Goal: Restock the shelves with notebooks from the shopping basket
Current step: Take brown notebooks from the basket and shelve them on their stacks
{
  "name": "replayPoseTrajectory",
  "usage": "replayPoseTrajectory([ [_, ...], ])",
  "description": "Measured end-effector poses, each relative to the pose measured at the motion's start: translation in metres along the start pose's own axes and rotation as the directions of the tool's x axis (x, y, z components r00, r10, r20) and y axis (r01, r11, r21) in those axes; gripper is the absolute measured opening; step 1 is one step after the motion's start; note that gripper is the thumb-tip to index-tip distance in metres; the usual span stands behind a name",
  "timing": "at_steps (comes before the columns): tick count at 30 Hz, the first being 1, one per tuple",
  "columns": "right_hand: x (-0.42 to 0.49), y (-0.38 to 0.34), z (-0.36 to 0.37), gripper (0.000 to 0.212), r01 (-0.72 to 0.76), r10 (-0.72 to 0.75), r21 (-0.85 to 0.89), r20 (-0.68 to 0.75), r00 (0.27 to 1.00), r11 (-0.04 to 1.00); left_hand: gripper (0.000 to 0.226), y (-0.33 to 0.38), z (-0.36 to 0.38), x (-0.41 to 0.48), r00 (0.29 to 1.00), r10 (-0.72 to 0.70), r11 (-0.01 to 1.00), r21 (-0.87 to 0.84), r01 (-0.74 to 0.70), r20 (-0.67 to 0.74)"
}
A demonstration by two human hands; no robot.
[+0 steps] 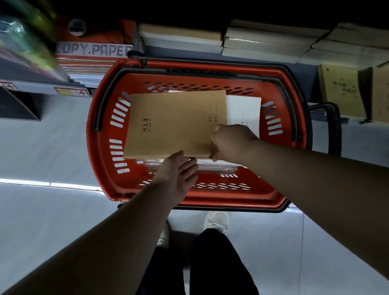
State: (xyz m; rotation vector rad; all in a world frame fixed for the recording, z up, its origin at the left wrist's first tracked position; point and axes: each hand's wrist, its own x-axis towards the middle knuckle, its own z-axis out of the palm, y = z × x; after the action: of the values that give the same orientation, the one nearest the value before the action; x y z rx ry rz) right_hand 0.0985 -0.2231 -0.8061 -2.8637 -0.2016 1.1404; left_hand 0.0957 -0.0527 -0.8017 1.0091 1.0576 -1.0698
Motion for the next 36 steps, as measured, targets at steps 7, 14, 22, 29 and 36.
replayPoseTrajectory([
  [7,-0.004,-0.005,0.008,0.016,0.025,-0.033,-0.123,-0.057,0.998,0.992,0.033,0.000,0.000,-0.004,0.999,0.047,0.998,0.030,-0.047,0.014],
  [14,-0.038,-0.007,0.021,0.018,0.065,-0.064,-0.006,-0.288,0.955,0.998,0.011,0.013,0.018,-0.012,0.990,0.112,0.991,0.067,-0.118,0.084],
  [22,-0.078,-0.036,0.015,0.018,0.209,0.062,0.407,-0.560,0.826,0.889,0.029,0.009,0.035,-0.030,0.967,0.240,0.940,0.268,-0.210,-0.083],
  [29,-0.099,0.002,-0.007,0.046,-0.173,0.531,0.801,-0.203,0.823,0.574,0.020,0.016,0.027,-0.076,0.959,0.282,0.930,0.247,-0.270,-0.012],
  [36,-0.144,0.003,-0.052,0.047,-0.219,0.630,0.951,0.035,0.775,0.218,0.018,0.031,0.032,-0.143,0.931,0.360,0.868,0.343,-0.358,0.060],
])
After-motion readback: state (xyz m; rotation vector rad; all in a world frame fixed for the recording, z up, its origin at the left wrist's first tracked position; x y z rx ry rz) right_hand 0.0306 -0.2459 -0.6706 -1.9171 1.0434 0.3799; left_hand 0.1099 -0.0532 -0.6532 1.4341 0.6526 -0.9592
